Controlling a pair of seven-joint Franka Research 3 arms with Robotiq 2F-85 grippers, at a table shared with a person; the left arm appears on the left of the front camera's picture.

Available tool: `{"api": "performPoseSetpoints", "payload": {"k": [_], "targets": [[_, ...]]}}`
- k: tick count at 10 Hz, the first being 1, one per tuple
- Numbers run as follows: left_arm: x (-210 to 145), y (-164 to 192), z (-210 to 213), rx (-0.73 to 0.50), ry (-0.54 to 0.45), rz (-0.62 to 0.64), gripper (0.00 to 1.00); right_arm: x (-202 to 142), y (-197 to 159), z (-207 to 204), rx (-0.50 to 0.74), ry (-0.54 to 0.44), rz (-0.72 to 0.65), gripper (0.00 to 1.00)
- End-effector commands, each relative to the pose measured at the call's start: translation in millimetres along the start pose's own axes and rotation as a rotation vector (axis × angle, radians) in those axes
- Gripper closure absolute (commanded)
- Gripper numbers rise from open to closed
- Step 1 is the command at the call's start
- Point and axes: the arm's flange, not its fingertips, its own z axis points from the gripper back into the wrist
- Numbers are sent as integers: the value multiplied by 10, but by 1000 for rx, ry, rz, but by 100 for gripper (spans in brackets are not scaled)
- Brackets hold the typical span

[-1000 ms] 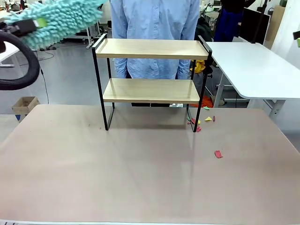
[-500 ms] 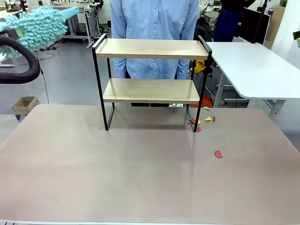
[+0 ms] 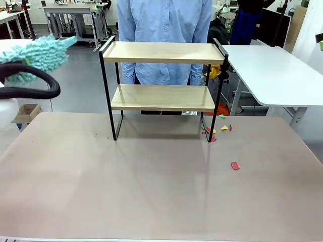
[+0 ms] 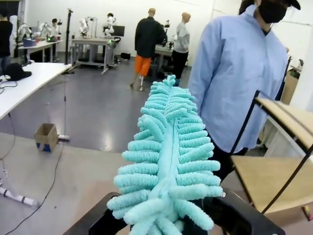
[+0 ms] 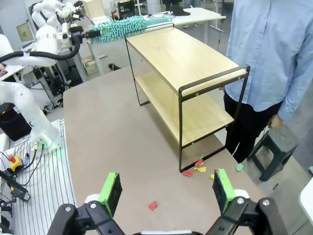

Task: Clean the shelf.
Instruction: Hand the Duster back to the human.

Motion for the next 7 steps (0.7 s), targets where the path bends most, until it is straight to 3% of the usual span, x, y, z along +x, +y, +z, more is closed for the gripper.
{"api": "performPoseSetpoints", "payload": {"k": [1, 3, 6, 7], "targets": [[-534, -184, -101, 16, -17, -8, 82, 15, -10, 26, 1, 8, 15, 0], [-929, -223, -58, -6, 39, 17, 82, 15, -10, 26, 1, 8, 15, 0], [-1189, -230, -51, 4, 77, 39, 82, 15, -10, 26, 1, 8, 15, 0], [-432, -66, -98, -14, 96, 12, 82, 15, -10, 26, 1, 8, 15, 0]]}}
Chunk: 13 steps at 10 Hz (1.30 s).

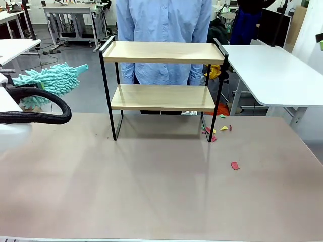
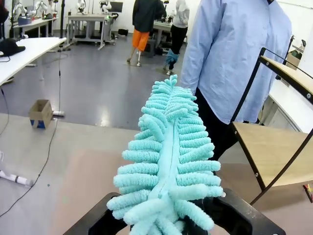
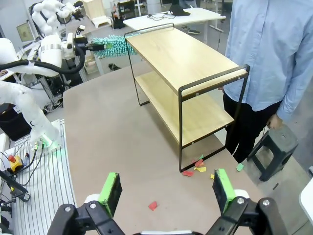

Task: Clean the shelf.
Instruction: Hand the Duster back to the human.

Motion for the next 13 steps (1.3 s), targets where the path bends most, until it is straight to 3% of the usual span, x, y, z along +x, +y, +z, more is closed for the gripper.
{"api": "performPoseSetpoints", "payload": {"k": [1, 13], "targets": [[67, 3, 40, 0, -20, -13, 82, 15, -9, 27, 1, 8, 15, 0], [67, 3, 40, 0, -20, -13, 82, 15, -9, 27, 1, 8, 15, 0]]}}
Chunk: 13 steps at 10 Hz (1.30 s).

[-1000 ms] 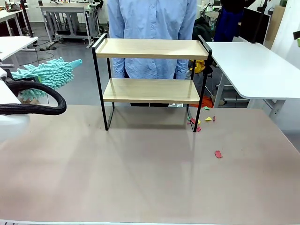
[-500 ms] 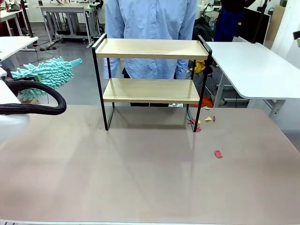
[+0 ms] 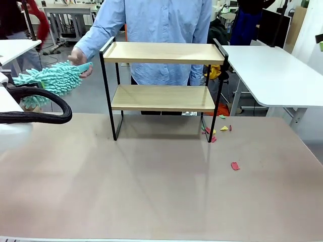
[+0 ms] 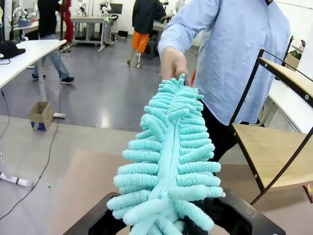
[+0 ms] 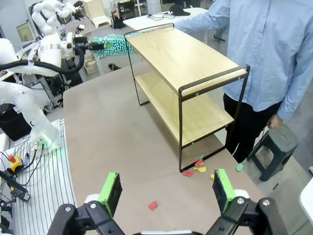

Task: Clean the shelf.
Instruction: Hand the Duster back to the human.

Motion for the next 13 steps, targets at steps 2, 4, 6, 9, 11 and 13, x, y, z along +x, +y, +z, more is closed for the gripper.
{"api": "performPoseSetpoints", "payload": {"k": [2, 4, 6, 9, 11, 13], "targets": [[39, 19, 24, 0, -12, -5, 82, 15, -9, 26, 1, 8, 15, 0], [39, 19, 24, 0, -12, -5, 82, 15, -9, 26, 1, 8, 15, 0], [39, 19, 24, 0, -12, -5, 82, 15, -9, 26, 1, 8, 15, 0], [39, 19, 24, 0, -12, -5, 82, 15, -9, 26, 1, 8, 15, 0], [5, -3, 1, 0, -1, -1, 75, 15, -9, 26, 1, 8, 15, 0], [148, -64, 104, -14, 52, 73, 18, 15, -9, 26, 1, 8, 15, 0]]}}
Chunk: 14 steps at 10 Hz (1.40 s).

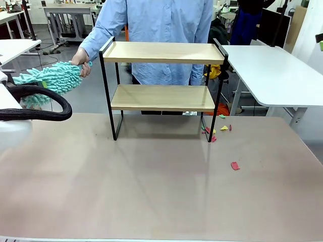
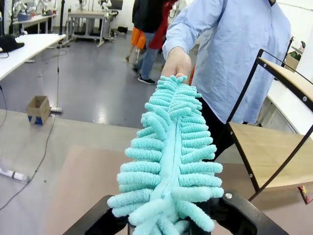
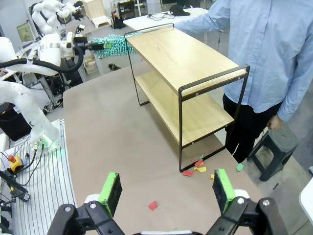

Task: Clean the shelf.
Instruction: Hand the Duster back to the human.

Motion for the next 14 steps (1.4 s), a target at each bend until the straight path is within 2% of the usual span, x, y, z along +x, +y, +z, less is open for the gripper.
{"api": "performPoseSetpoints", "payload": {"k": [1, 3, 4, 6, 8, 11, 13, 14], "targets": [[204, -18, 163, 2, 51, 84, 0, 15, -9, 26, 1, 8, 15, 0], [593, 79, 350, 14, 97, 232, 0, 15, -9, 26, 1, 8, 15, 0], [878, 206, 510, 11, 102, 351, 0, 15, -9, 26, 1, 8, 15, 0], [1398, 505, 822, -9, 85, 537, 0, 15, -9, 26, 1, 8, 15, 0], [1756, 901, 1089, -30, 75, 711, 0, 15, -9, 26, 1, 8, 15, 0], [1918, 1402, 1337, 6, 42, 850, 0, 15, -9, 26, 1, 8, 15, 0], [1883, 1505, 1361, 9, 56, 871, 0, 15, -9, 26, 1, 8, 15, 0], [1849, 1477, 1298, 32, 82, 840, 0, 15, -9, 26, 1, 8, 15, 0]]}}
